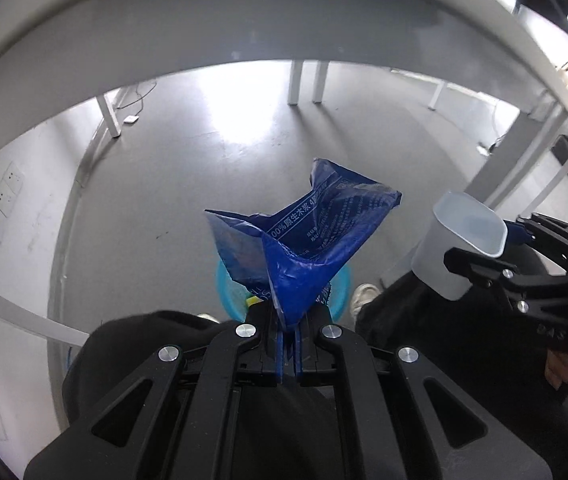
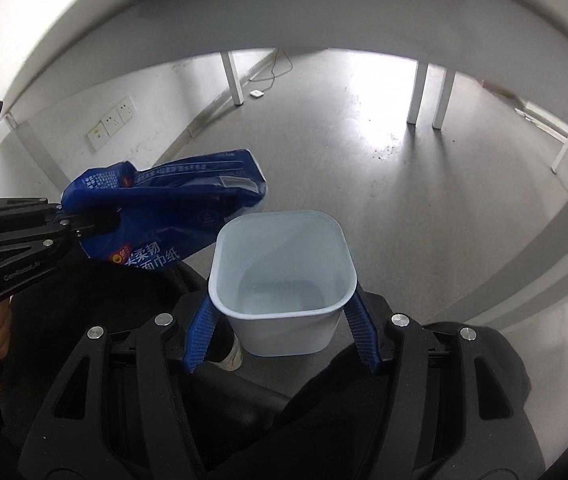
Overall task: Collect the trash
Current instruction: 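Carry the blue bag and white cup down over the blue wastebasket, then open the left tool over the basket while the right tool releases the cup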
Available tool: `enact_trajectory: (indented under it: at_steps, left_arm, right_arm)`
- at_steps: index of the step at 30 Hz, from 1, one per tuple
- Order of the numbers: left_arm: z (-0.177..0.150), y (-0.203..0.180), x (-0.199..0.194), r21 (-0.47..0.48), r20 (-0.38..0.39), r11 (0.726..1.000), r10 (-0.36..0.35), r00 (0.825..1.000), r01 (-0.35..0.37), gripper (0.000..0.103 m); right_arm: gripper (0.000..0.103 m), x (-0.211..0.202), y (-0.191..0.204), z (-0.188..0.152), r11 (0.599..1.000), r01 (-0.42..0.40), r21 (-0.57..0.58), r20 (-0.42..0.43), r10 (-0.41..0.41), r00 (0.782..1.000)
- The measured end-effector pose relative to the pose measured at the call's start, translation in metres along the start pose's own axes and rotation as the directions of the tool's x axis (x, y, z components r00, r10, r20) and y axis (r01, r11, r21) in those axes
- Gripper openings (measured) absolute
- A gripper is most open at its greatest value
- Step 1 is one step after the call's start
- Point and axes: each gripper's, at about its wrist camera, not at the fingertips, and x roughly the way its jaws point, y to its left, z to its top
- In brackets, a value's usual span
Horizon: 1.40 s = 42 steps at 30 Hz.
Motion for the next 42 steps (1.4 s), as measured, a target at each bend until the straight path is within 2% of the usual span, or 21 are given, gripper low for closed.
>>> enact_trajectory:
  at_steps: [8, 10, 12, 15, 21, 28, 34, 35, 36, 37, 38, 42]
  left_arm:
    - [0.019, 0.016, 0.040, -0.029, -0.035, 0.997, 0.067, 0.997, -0.068, 0.002]
    - [0.023, 0.021, 0.053, -0.052, -0.049, 0.996, 0.068, 0.996, -0.071, 0.002]
    - [0.028, 0.025, 0.064, -0.091, -0.054, 0.995, 0.040, 0.998, -0.045, 0.002]
    - [0.031, 0.019, 0.083, -0.088, -0.071, 0.993, 0.068, 0.995, -0.075, 0.002]
    - [0.036, 0.012, 0.117, -0.139, -0.121, 0.983, 0.100, 0.988, -0.116, 0.002]
    - [0.045, 0.027, 0.150, -0.200, -0.205, 0.972, 0.081, 0.975, -0.123, 0.002]
    - [0.040, 0.030, 0.157, -0.222, -0.230, 0.967, 0.069, 0.971, -0.121, 0.002]
    - [0.041, 0.030, 0.159, -0.230, -0.230, 0.966, 0.064, 0.971, -0.118, 0.006]
    - [0.041, 0.030, 0.158, -0.239, -0.226, 0.965, 0.049, 0.973, -0.104, 0.008]
    - [0.042, 0.031, 0.158, -0.244, -0.220, 0.964, 0.047, 0.974, -0.102, 0.015]
    - [0.043, 0.032, 0.156, -0.246, -0.211, 0.964, 0.046, 0.976, -0.098, 0.017]
    - [0.040, 0.029, 0.155, -0.243, -0.195, 0.966, 0.041, 0.980, -0.089, 0.017]
  right_arm:
    - [0.055, 0.046, -0.002, 0.005, 1.000, 0.016, 0.022, -0.059, -0.015, 0.998]
    - [0.056, 0.061, -0.005, 0.008, 0.999, 0.018, 0.037, -0.081, -0.015, 0.997]
    - [0.056, 0.077, -0.008, 0.008, 0.998, 0.026, 0.055, -0.105, -0.020, 0.994]
    - [0.055, 0.095, -0.014, 0.005, 0.996, 0.025, 0.084, -0.126, -0.014, 0.992]
    - [0.056, 0.142, -0.025, 0.010, 0.990, 0.037, 0.138, -0.230, -0.005, 0.973]
    - [0.056, 0.181, -0.029, 0.009, 0.986, 0.043, 0.163, -0.317, 0.011, 0.948]
    - [0.056, 0.199, -0.029, 0.010, 0.983, 0.027, 0.183, -0.340, 0.037, 0.940]
    - [0.057, 0.201, -0.031, 0.009, 0.981, 0.023, 0.191, -0.341, 0.044, 0.939]
    - [0.059, 0.203, -0.033, 0.008, 0.979, 0.016, 0.201, -0.346, 0.056, 0.937]
    - [0.069, 0.202, -0.033, 0.006, 0.978, 0.005, 0.210, -0.351, 0.071, 0.934]
    - [0.073, 0.202, -0.033, 0.005, 0.978, 0.003, 0.211, -0.352, 0.073, 0.933]
    - [0.075, 0.197, -0.030, 0.004, 0.982, 0.012, 0.190, -0.341, 0.054, 0.939]
